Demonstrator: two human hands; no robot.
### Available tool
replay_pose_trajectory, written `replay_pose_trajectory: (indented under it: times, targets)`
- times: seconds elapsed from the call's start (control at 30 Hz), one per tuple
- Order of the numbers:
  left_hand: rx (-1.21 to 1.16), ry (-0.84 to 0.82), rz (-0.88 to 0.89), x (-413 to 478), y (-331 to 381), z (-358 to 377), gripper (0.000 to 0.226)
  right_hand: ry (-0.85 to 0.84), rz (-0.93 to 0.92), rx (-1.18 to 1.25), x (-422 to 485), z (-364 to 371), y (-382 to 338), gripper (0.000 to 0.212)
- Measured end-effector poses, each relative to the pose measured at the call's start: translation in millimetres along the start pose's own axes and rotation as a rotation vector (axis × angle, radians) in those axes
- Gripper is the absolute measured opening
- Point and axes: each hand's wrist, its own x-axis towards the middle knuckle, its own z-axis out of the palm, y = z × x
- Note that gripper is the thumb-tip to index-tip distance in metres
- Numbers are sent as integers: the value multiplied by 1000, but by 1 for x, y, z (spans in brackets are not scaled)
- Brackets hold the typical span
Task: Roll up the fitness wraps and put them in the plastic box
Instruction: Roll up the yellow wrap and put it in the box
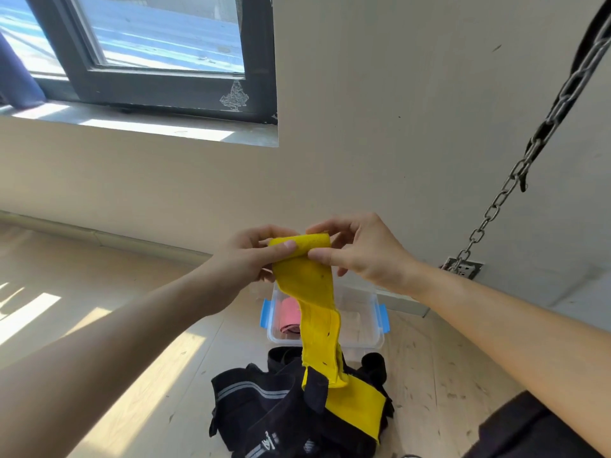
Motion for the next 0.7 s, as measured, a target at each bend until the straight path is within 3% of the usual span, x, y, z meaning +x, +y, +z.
replay_pose_trajectory:
  times: [0.23, 0.33, 0.53, 0.7]
  targets:
    - [30, 22, 115, -2, 2, 3, 30, -118, 258, 208, -4, 1, -8, 37]
    - [32, 24, 144, -2, 3, 3, 34, -98, 225, 255, -4, 0, -10, 25]
    - [75, -81, -18, 0, 3, -1, 45, -13, 121, 273, -6, -2, -10, 23]
    - [29, -67, -18, -4, 9, 3, 47, 61, -12, 238, -7, 2, -3, 23]
